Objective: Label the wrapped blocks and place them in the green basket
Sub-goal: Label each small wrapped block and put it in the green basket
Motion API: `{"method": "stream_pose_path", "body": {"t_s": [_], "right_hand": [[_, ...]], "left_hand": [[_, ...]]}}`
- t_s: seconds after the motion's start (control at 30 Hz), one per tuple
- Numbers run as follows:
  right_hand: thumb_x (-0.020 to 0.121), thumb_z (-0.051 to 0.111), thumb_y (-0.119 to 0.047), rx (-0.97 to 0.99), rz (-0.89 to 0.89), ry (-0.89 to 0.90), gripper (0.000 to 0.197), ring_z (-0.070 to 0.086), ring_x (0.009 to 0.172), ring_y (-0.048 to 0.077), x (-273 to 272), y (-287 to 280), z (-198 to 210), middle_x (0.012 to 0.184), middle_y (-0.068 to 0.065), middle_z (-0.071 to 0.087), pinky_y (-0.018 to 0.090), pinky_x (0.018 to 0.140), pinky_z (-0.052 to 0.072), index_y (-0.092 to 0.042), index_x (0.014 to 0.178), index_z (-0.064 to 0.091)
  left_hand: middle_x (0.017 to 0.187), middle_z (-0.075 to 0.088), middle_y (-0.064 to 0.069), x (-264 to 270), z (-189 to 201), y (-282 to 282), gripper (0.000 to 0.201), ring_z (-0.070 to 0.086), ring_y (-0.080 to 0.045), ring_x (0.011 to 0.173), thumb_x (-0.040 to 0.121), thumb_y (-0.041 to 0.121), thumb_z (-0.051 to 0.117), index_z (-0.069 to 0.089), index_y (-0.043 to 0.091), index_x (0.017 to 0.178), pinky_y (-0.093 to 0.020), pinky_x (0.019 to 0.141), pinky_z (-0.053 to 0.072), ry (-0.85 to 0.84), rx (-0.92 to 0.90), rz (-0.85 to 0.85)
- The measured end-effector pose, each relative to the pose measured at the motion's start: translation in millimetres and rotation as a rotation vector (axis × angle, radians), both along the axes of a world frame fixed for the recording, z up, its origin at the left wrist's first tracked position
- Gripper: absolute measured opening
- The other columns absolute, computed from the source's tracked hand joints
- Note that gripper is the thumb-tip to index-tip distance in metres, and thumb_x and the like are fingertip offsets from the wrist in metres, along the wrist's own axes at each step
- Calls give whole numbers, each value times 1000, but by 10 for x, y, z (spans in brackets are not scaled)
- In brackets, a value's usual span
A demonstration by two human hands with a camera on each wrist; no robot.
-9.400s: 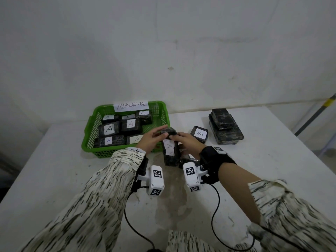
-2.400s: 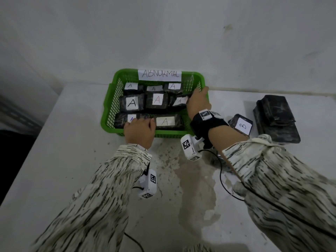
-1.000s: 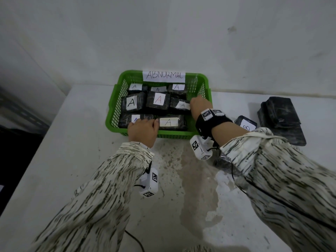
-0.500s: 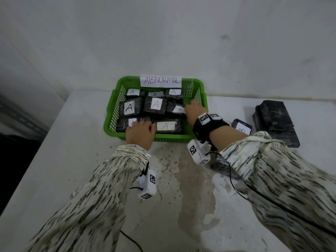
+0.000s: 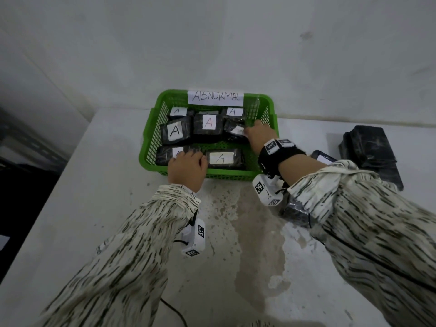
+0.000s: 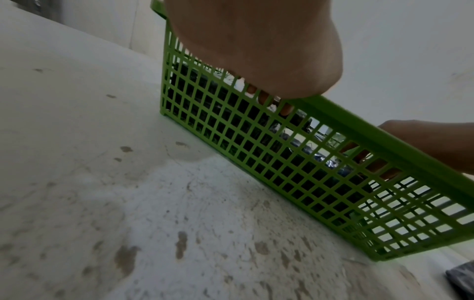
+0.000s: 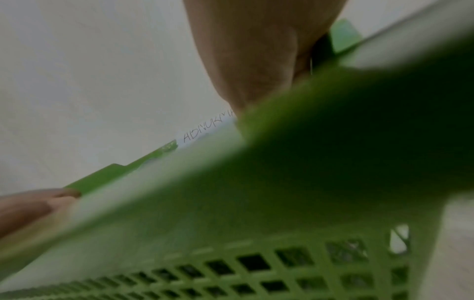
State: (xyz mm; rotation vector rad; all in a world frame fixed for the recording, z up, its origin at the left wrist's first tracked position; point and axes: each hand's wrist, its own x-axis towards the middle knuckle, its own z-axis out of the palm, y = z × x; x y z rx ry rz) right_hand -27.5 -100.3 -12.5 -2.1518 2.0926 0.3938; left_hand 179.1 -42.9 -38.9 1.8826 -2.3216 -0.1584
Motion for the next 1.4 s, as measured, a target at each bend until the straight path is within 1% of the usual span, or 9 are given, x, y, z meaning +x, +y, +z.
{"method": "stream_pose_path", "body": {"t_s": [0.17, 0.43, 0.57, 0.73, 0.83, 0.97, 1.13, 1.3, 1.4], "right_hand": [[92, 50, 3, 20, 1, -1, 33, 58, 106, 36, -6, 0, 35, 127, 19, 44, 42, 88, 52, -1, 123, 58], [90, 52, 0, -7, -22, -109, 30, 56, 104, 36, -37, 43, 60, 133, 19, 35, 43, 89, 52, -5, 120, 57], [91, 58, -13, -60, -89, -391, 27, 57, 106, 34, -78, 42, 132, 130, 18, 41, 38, 95, 47, -9, 117, 61], [86, 62, -17, -308, -94, -662, 25, 50, 106, 29, -371, 290, 219, 102, 10, 47, 31, 83, 39, -12, 111, 63], [84, 62, -15, -465, -115, -582, 28, 50, 104, 33, -665, 556, 197, 102, 16, 53, 37, 82, 40, -10, 112, 64], [82, 60, -14, -569, -325, -434, 34, 47, 110, 37, -1197, 900, 133, 113, 18, 53, 41, 89, 38, -11, 115, 63], [81, 58, -16, -520, -594, -249, 40, 39, 118, 37, -1790, 1257, 79, 125, 20, 44, 41, 92, 35, -13, 121, 56], [81, 65, -28, -426, -669, -202, 60, 31, 125, 42, -2132, 1413, 15, 140, 21, 31, 46, 103, 29, -21, 137, 44], [83, 66, -36, -398, -687, -213, 65, 25, 131, 44, -2213, 1411, -41, 148, 20, 22, 51, 107, 27, -28, 142, 37]], "left_hand": [[103, 65, -8, 2, 43, 0, 37, 54, -28, 99, 99, 31, 30, 61, 12, 103, -37, 81, 39, -54, 42, 3], [114, 63, -6, 8, 29, -15, 39, 52, -26, 106, 100, 32, 26, 59, 14, 112, -39, 88, 38, -67, 52, 2], [114, 63, -7, -6, 38, -22, 40, 51, -28, 107, 100, 33, 26, 59, 13, 112, -40, 90, 38, -64, 51, 14], [106, 60, -9, -181, 113, 23, 37, 49, -30, 105, 100, 32, 27, 59, 12, 101, -43, 91, 34, 7, -17, 39], [107, 56, -8, -510, 154, 110, 33, 47, -29, 106, 100, 32, 29, 56, 13, 104, -43, 90, 32, 71, -71, -38], [111, 55, -7, -1078, 184, 248, 31, 46, -28, 108, 99, 35, 33, 55, 17, 108, -41, 89, 33, 110, -111, -173], [104, 59, -12, -1614, 13, 443, 35, 52, -32, 100, 90, 43, 45, 58, 20, 112, -41, 85, 37, 127, -138, -212], [111, 54, -13, -1745, -143, 490, 46, 49, -31, 104, 88, 51, 49, 51, 23, 125, -43, 89, 34, -30, -86, -139], [112, 55, -12, -1742, -140, 482, 49, 50, -31, 103, 84, 52, 56, 53, 22, 123, -42, 86, 34, -37, -106, -137]]}}
